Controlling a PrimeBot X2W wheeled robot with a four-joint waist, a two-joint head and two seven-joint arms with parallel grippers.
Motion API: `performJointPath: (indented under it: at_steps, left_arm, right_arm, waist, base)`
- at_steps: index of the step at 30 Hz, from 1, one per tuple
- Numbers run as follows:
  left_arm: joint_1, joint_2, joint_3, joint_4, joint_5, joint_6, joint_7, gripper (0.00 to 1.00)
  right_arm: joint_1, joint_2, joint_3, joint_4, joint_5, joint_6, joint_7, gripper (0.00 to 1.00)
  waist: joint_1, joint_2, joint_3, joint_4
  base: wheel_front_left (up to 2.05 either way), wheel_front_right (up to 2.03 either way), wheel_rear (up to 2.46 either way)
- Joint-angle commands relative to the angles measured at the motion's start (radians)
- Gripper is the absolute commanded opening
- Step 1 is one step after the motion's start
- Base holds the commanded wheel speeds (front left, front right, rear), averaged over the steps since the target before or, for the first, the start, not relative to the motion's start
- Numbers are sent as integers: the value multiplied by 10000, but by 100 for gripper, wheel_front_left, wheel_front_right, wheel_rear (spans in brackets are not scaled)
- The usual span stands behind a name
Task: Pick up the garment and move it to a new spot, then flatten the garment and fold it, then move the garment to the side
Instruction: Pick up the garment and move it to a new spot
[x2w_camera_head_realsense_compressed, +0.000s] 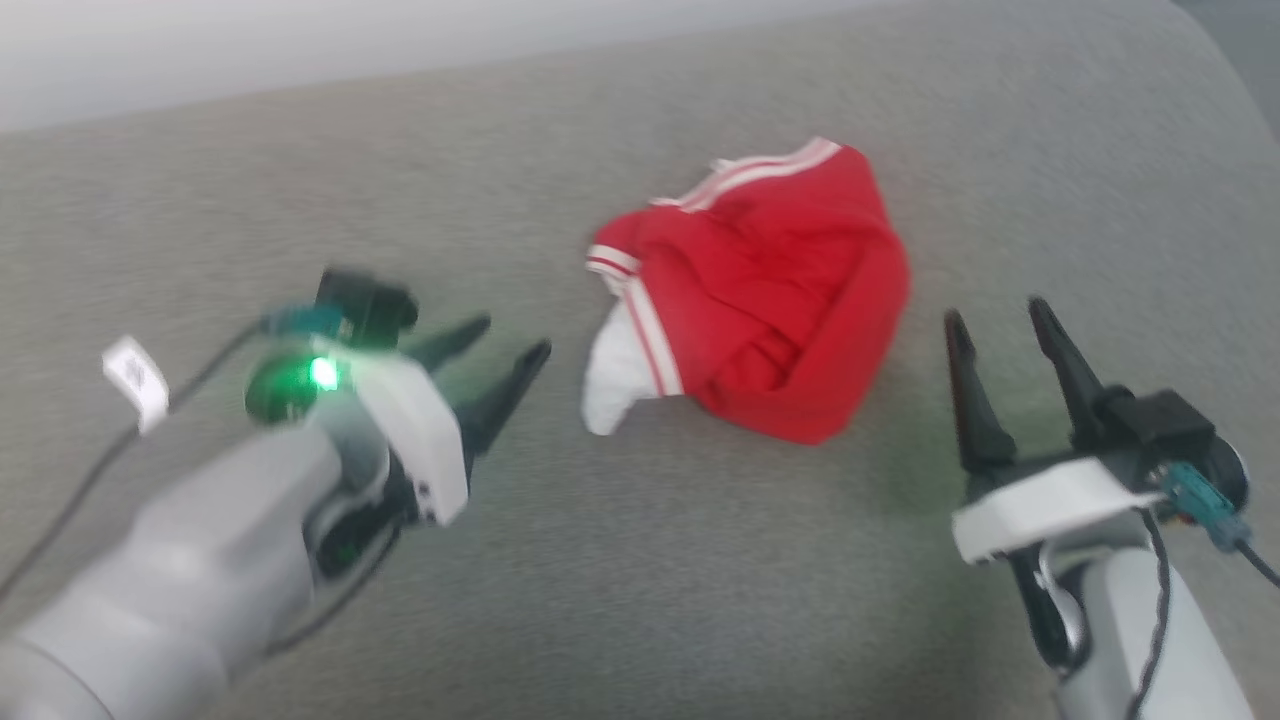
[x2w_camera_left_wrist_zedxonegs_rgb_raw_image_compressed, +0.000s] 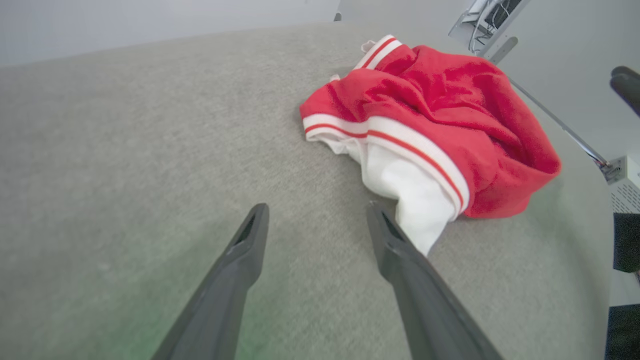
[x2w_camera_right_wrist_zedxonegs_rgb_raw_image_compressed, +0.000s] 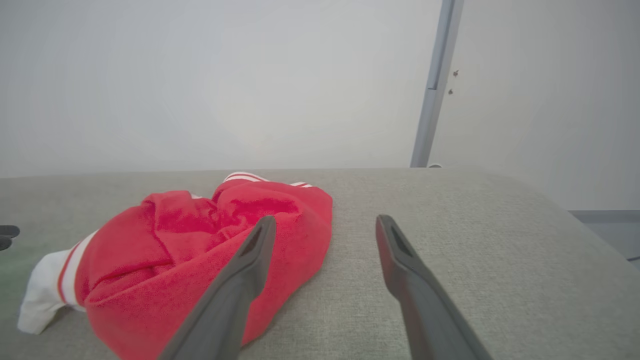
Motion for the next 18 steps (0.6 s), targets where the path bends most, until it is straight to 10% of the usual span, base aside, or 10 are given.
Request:
performJointPath:
  at_steps: [1, 7, 18]
  left_arm:
    - [471, -96, 66, 137, -194, 10, -313, 100]
    - [1615, -221, 626, 822, -276, 10, -789, 100]
    - [4957, -630, 5359, 303, 2644, 194, -812, 100]
  right_arm:
    - [241, -149, -152, 53, -141, -1, -29, 100]
    - [801, -559, -601, 134, -285, 1, -29, 100]
    - [1883, -1142, -1304, 135, -198, 1, -29, 100]
  waist:
    - [0, 0, -543, 698]
    - [0, 0, -958, 1501]
    - [0, 0, -1797, 2517]
  base:
    - [0, 0, 0]
    - [0, 0, 0]
    - [0, 0, 0]
